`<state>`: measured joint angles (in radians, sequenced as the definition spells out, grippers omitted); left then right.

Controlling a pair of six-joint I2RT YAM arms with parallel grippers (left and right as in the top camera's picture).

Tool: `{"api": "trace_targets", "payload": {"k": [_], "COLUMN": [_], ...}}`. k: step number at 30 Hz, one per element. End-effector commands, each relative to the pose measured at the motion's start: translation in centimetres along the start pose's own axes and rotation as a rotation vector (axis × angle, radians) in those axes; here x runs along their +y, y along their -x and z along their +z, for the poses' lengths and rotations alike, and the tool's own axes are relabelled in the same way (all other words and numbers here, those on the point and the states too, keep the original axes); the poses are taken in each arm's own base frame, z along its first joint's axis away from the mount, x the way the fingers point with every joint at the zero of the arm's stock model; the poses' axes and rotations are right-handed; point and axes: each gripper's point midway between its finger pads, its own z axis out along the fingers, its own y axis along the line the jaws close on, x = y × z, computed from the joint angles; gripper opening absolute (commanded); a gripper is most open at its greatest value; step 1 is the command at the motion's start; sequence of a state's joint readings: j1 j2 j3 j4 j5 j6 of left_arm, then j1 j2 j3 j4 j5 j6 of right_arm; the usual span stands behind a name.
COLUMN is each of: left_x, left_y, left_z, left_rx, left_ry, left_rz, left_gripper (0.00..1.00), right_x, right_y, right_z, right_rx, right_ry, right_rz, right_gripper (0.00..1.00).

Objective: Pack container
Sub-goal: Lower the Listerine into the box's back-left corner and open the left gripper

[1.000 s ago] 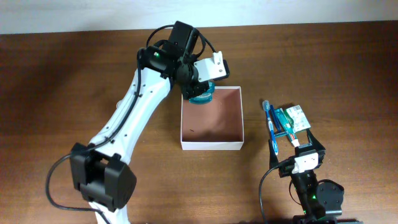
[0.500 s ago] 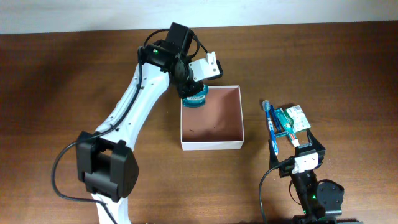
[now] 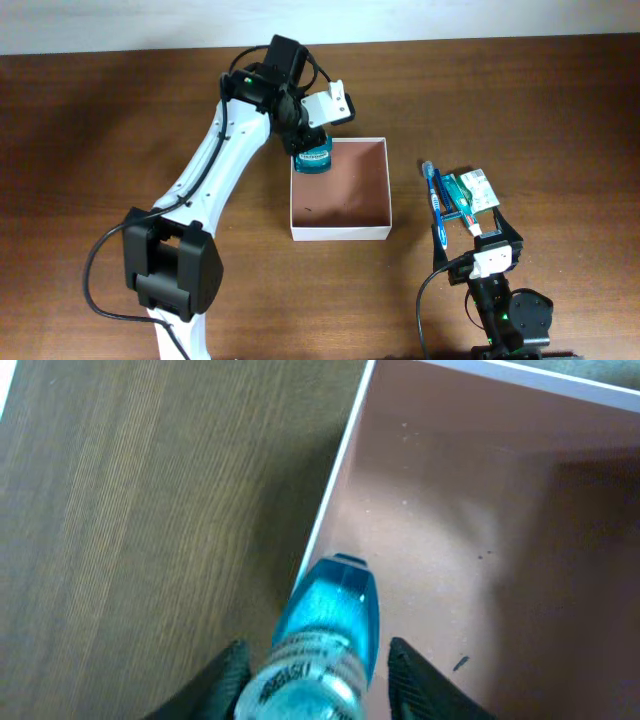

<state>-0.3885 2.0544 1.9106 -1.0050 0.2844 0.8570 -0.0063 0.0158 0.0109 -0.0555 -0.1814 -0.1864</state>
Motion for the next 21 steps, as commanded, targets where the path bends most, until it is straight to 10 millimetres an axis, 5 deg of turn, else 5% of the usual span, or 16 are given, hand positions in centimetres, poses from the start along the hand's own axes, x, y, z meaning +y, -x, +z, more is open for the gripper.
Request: {"api": "trace_targets", "payload": {"k": [1, 3, 5, 13, 17, 21], "left_x": [0.7, 0.8, 1.1, 2.4, 3.2, 4.1], "left_y": [0.3, 0.3, 0.6, 3.0, 3.6, 1.5], "left_z": [-0.4, -0.4, -0.4, -1.8, -3.9, -7.8], "left_rx": [-0.022, -0.024, -0.036, -0.130, -0.155, -0.141], "left_ry": [0.009, 0.012, 0.025, 0.060, 0.085, 0.096], "left_rz": [-0.006, -0.013, -0.044, -0.146, -0.227, -0.438], "left_gripper": [0.47, 0.52, 0.68, 0.87, 0.87, 0.92], "right_x": [-0.3, -0.3, -0.3, -0.3, -0.3, -0.3], "right_y": [-0.2, -0.2, -0.2, -0.2, -0.2, -0.2], "right_z": [0.0, 0.0, 0.0, 0.0, 0.0, 0.0], "right_rx": [0.004, 0.004, 0.004, 0.004, 0.004, 0.004], "right_ry": [-0.013, -0.013, -0.013, -0.013, -0.013, -0.013], "right_rz": [0.004, 0.004, 0.004, 0.004, 0.004, 0.004], "right_gripper": [0.98, 0.98, 0.99, 0.98, 0.98, 0.98]}}
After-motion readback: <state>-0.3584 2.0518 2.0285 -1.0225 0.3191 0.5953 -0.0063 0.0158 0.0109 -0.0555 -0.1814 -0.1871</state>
